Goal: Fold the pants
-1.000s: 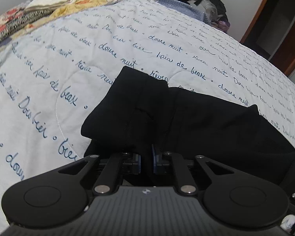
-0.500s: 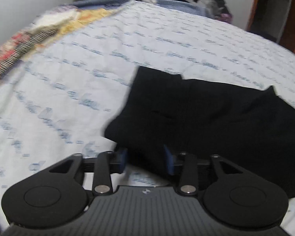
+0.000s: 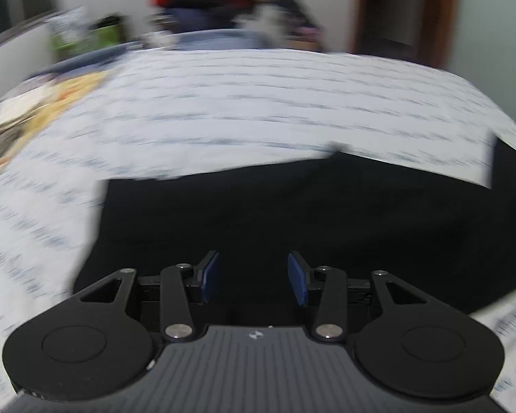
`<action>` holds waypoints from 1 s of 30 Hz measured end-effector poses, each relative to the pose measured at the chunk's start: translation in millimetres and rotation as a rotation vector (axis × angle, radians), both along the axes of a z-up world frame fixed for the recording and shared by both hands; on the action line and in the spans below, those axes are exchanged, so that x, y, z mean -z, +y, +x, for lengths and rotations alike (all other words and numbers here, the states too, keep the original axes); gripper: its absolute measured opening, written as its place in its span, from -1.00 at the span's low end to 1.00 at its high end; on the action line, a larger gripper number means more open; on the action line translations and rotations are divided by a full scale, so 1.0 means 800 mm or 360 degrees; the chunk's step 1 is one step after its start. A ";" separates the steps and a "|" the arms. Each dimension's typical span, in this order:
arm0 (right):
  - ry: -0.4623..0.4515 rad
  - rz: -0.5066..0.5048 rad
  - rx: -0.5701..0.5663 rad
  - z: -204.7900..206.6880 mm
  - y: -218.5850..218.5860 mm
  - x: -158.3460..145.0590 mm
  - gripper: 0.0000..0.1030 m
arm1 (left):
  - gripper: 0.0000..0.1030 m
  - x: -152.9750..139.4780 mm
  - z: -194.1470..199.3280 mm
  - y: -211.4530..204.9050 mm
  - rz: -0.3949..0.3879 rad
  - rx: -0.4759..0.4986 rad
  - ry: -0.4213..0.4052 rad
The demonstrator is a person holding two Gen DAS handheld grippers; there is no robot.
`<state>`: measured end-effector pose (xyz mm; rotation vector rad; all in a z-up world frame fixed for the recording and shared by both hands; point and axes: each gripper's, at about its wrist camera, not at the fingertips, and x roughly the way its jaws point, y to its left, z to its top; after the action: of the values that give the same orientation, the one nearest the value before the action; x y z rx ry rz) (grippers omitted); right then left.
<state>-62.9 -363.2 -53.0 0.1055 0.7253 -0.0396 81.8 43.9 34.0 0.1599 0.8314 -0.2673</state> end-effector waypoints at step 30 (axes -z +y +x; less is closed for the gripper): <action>0.0214 -0.0118 0.1029 0.358 -0.125 0.013 0.21 | -0.07 0.076 -0.007 -0.194 -0.0073 0.0901 0.0150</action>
<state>223.1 -462.9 -63.2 0.2653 0.7987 -0.6954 76.4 -111.2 -27.2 0.3416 0.8605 -0.8304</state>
